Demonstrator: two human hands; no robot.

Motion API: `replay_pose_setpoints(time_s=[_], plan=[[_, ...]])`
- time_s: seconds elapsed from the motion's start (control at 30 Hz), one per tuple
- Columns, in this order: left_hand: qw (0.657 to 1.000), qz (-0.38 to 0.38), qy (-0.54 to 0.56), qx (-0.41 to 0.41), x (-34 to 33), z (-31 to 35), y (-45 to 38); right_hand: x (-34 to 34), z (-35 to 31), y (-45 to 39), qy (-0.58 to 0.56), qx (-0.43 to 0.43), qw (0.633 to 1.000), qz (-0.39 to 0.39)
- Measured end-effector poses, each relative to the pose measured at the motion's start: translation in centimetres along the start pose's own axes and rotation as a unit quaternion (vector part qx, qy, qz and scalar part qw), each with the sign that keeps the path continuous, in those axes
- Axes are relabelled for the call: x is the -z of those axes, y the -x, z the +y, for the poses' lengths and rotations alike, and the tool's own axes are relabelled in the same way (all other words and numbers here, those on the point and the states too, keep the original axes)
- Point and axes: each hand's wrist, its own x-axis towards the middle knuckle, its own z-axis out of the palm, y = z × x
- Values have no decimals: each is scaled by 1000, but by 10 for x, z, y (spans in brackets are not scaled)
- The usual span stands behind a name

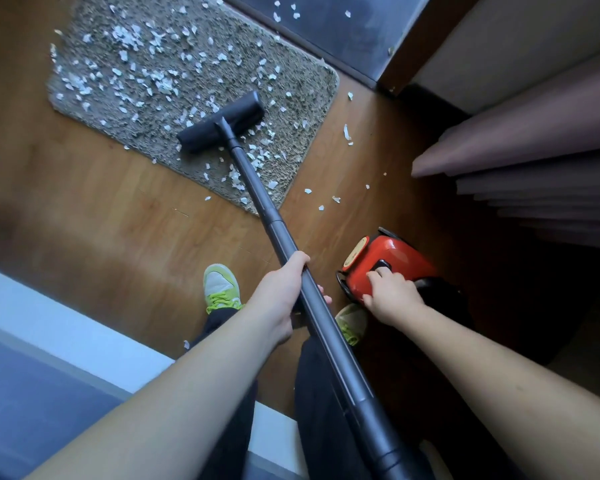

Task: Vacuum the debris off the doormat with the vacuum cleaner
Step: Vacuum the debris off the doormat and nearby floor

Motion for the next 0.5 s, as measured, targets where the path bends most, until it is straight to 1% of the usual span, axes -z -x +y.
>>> replay_pose_setpoints(time_s=[0.03, 0.07, 0.1, 0.13, 0.17, 0.23, 0.27, 0.3, 0.4, 0.47, 0.5], plan=[[1000, -4, -20, -2, 6, 9, 0, 16, -17, 13, -163, -28, 986, -25], [999, -6, -39, -12, 13, 17, -1, 31, -36, 30, -343, -54, 935, -78], [998, -5, -53, -23, 18, 25, -2, 47, -51, 50, -493, -72, 857, -128], [997, -4, -68, -34, 22, 30, -3, 64, -63, 72, -576, -80, 795, -174], [996, -3, -82, -44, 24, 35, -4, 81, -71, 94, -619, -76, 754, -208], [995, -6, -84, -60, 26, 42, -6, 105, -83, 135, -660, -59, 706, -252], [995, -7, -72, -64, 26, 44, -6, 114, -87, 152, -666, -52, 698, -258], [996, -8, -58, -64, 24, 46, -7, 117, -91, 164, -665, -42, 703, -248], [999, -25, 21, -33, 17, 48, -5, 115, -102, 181, -628, 6, 757, -180], [997, -13, 72, -25, 14, 47, -5, 115, -110, 185, -589, 23, 796, -140], [997, -1, 79, -28, 15, 48, -6, 116, -114, 187, -575, 25, 808, -128]])
